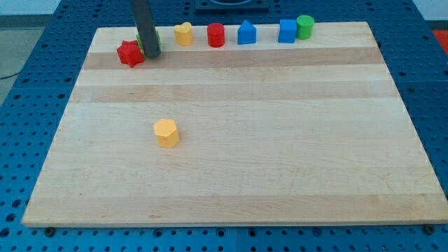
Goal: Push red star up a bit
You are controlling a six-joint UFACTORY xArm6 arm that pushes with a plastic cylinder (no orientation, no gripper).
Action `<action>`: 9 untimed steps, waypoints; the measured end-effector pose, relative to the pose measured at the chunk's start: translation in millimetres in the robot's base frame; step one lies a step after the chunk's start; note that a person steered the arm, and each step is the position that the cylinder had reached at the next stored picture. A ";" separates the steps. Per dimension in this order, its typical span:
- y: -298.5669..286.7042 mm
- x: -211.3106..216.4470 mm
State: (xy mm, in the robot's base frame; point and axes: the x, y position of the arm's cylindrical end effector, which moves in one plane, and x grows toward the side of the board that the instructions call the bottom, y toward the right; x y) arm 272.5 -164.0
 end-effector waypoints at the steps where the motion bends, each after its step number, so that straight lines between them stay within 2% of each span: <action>1: 0.0 -1.2; 3: 1.3 8.0; 5: 2.6 86.4; 9: -51.3 26.1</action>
State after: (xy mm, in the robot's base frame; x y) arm 298.6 -215.3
